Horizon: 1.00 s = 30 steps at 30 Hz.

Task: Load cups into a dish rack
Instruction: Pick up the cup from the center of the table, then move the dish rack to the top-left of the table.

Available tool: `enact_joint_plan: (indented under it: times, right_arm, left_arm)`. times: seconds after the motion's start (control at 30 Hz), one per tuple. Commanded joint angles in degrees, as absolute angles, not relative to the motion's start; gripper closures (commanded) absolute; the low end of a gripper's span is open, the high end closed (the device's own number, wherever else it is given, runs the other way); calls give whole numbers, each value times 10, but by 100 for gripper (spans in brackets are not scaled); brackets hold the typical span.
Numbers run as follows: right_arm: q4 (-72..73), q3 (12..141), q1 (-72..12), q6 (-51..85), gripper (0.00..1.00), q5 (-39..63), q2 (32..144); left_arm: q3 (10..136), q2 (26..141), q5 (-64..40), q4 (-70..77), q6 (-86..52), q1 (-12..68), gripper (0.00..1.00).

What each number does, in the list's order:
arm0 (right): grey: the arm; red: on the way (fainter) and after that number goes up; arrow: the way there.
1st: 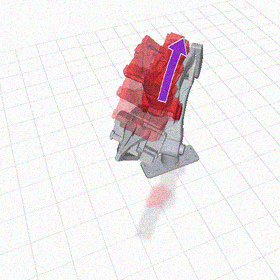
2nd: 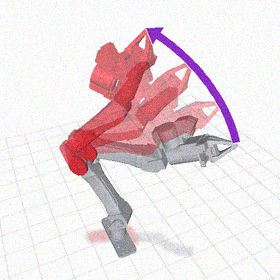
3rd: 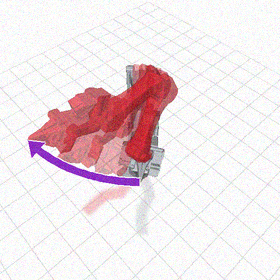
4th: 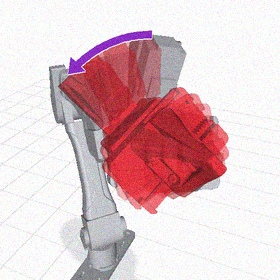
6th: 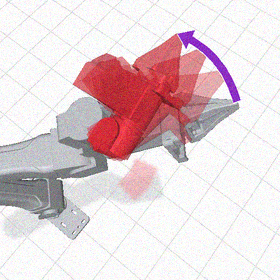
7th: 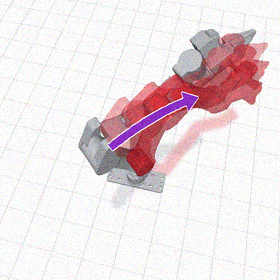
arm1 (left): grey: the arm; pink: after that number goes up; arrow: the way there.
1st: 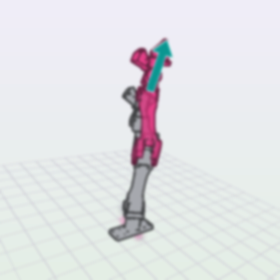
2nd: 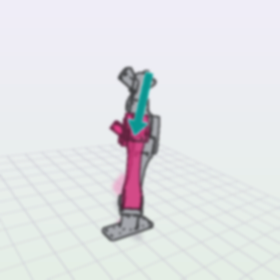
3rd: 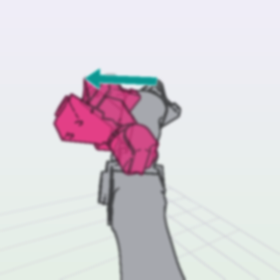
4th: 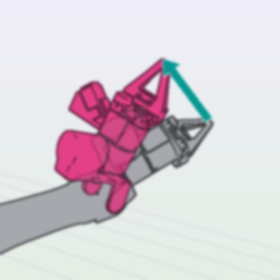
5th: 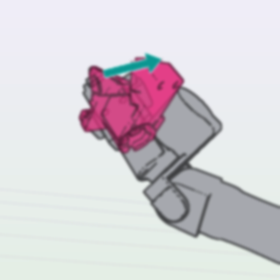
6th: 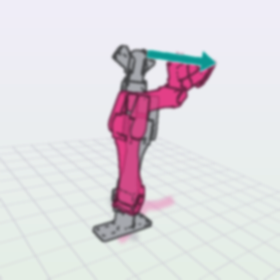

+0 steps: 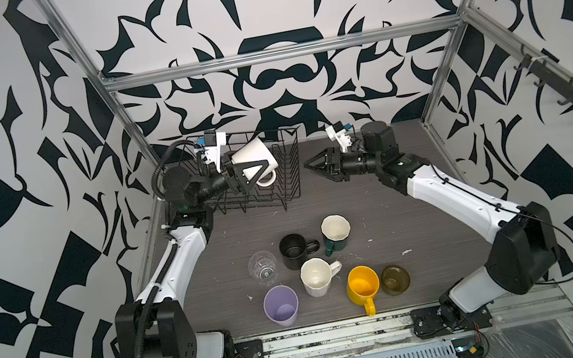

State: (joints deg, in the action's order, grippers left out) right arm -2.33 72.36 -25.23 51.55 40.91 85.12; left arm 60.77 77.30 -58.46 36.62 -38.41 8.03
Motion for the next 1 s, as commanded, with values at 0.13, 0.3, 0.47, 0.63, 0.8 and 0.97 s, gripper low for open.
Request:
enact_joint_plan:
  times: [0.13, 0.3, 0.47, 0.63, 0.8, 0.97]
  right_arm:
    - [-134, 711, -256, 407, 39, 277, 764]
    - [-184, 700, -249, 348, 25, 187, 701]
    - [-217, 691, -237, 307, 14, 126, 650]
    - [-257, 680, -229, 284, 13, 91, 618]
    - [-277, 655, -223, 280, 13, 81, 595]
    - [-291, 641, -221, 274, 13, 81, 582]
  left_arm:
    - [714, 750, -441, 1, -164, 79, 100]
    - [802, 792, -338, -153, -133, 74, 100]
    - [874, 838, -276, -236, -135, 67, 100]
    - [965, 900, -249, -332, -146, 54, 100]
    - [1043, 964, -216, -390, -186, 26, 100]
    - [1141, 1045, -211, -448, -204, 6, 100]
